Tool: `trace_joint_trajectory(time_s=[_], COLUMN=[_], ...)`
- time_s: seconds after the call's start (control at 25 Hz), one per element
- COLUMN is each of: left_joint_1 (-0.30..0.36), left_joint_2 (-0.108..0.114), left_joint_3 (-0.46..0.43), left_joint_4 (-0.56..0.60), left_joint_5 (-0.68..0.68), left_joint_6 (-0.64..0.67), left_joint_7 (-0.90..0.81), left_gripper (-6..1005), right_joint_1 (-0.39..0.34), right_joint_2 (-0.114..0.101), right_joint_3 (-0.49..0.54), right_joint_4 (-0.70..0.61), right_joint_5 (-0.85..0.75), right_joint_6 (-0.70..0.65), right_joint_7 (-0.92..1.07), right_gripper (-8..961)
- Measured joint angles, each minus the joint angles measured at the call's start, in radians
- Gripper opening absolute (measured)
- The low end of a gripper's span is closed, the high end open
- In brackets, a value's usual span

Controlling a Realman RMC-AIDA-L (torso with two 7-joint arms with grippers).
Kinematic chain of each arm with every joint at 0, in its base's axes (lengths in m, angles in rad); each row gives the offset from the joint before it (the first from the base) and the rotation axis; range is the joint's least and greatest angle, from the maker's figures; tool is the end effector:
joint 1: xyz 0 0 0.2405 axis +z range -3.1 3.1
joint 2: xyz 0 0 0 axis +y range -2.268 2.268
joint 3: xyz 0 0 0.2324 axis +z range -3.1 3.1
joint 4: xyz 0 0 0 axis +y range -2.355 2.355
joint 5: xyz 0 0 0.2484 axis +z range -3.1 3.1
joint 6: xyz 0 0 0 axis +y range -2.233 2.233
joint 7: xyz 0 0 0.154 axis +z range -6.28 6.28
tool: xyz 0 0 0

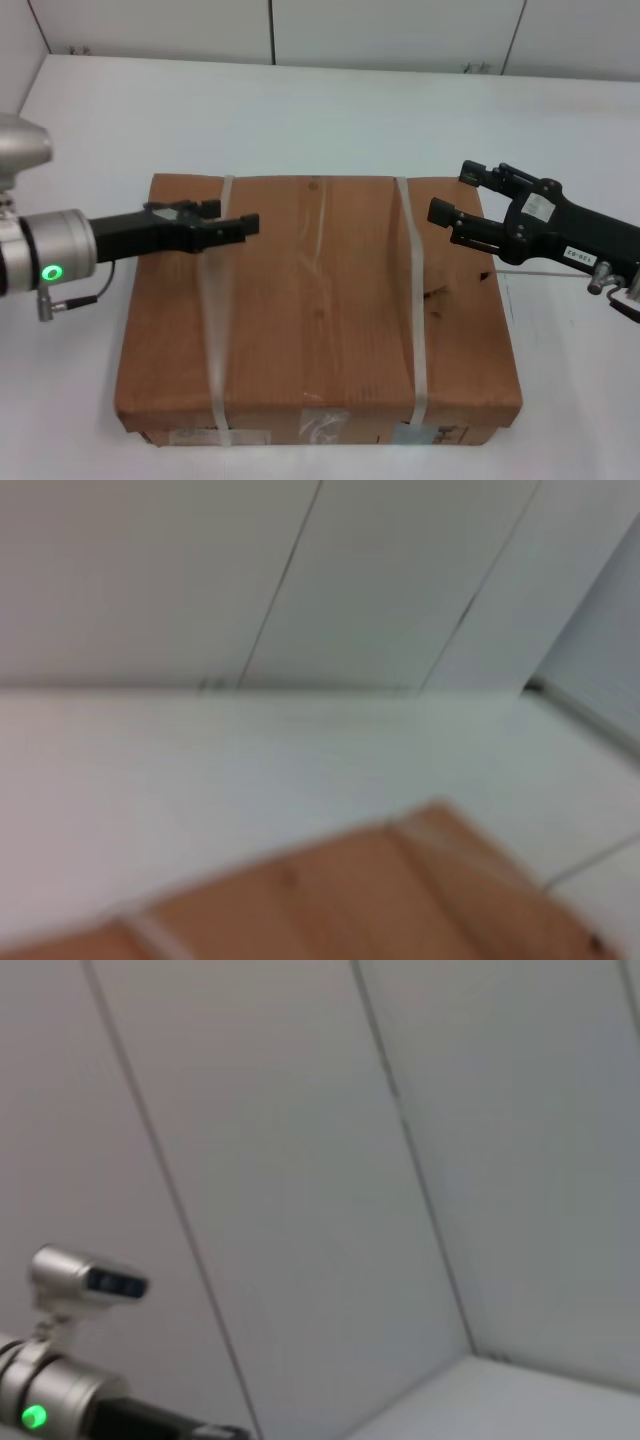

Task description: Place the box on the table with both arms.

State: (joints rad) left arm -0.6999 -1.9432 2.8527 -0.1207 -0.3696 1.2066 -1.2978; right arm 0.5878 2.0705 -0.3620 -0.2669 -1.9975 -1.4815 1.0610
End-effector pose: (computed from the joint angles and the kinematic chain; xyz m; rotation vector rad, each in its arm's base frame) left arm -0.3201 0.3707 -0.0320 -2.4161 -1.0759 -0.6208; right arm 0.2759 0.3442 -0.0370 -2.4819 0.6635 0.9721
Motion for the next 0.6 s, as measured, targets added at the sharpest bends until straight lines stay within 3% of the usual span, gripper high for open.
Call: trace_joint_trajectory(time_s=[0.16,0.36,0.6], left_joint_1=[0.022,0.037,0.019], left_joint_2=[0.022,0.028,0.036], left_joint_3=[-0.001,0.007,0.011], left_joint_4=[-0.002,-0.034,-0.062], left_joint_5=[-0.053,-0.100,0.009], left_joint_6=[0.126,0.341,0.627], left_joint_7=[0.050,0.127,0.276], left_gripper=[826,826,826], right_joint_1=[-0.003,-0.005,0.009], right_joint_2=[-0.001,-0.004,-0.007], right_joint_3=[-0.006,-0.018,-0.046], right_joint_4=[-0.037,-0.081,-0.146], right_joint_5=[-0.008,-0.016,-0.122], right_joint_6=[-0.085,-0.183,-0.294], right_joint_7=[-0.032,-0.062,-0.075], right_gripper=[863,864,864])
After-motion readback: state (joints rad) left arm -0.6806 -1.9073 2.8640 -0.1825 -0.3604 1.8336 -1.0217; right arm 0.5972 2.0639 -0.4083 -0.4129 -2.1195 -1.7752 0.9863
